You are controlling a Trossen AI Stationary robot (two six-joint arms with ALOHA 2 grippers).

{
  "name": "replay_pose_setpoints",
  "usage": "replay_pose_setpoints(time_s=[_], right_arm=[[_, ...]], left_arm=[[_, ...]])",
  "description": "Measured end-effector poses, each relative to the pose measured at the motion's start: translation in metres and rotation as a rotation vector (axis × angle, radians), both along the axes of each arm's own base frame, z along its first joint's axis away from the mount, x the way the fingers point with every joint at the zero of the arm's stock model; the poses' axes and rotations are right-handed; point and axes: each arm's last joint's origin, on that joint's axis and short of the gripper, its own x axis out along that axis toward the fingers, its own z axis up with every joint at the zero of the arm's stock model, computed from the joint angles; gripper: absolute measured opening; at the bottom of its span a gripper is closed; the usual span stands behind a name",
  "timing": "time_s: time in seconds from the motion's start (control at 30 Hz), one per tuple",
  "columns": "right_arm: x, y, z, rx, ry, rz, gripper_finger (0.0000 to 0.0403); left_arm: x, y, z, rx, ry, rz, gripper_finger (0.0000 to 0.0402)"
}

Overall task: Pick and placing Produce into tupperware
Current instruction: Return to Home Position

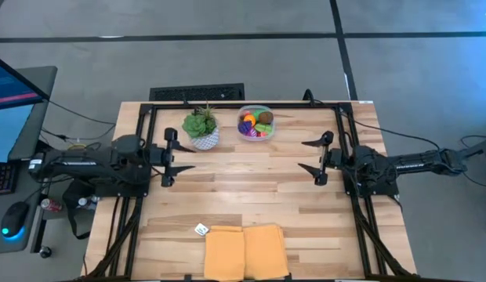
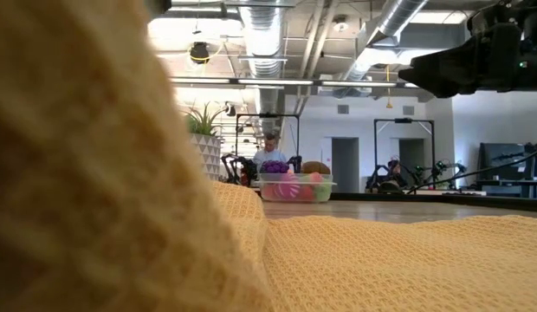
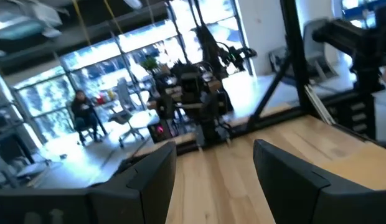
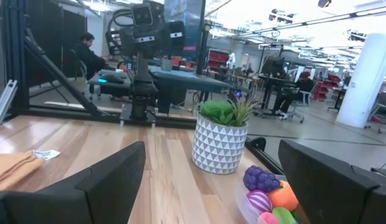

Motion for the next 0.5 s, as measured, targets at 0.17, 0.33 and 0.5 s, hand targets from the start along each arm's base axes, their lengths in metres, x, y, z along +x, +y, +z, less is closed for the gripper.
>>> replay_pose_setpoints(time_s=[0.17, 0.33, 0.5], right_arm=[[0.0, 0.0, -0.001, 0.0, 0.006, 0.0, 0.0391], [0.0, 0.0, -0.003, 0.017, 0.025, 0.001, 0.0391], [0.0, 0.0, -0.004, 0.026, 0.034, 0.001, 0.0391]], left_arm=[[-0.002, -0.001, -0.023, -0.024, -0.064, 0.045, 0.0206], [-0.003, -0.003, -0.034, -0.033, -0.08, 0.064, 0.0206], [-0.005, -0.008, -0.034, -0.017, -0.112, 0.055, 0.0206]])
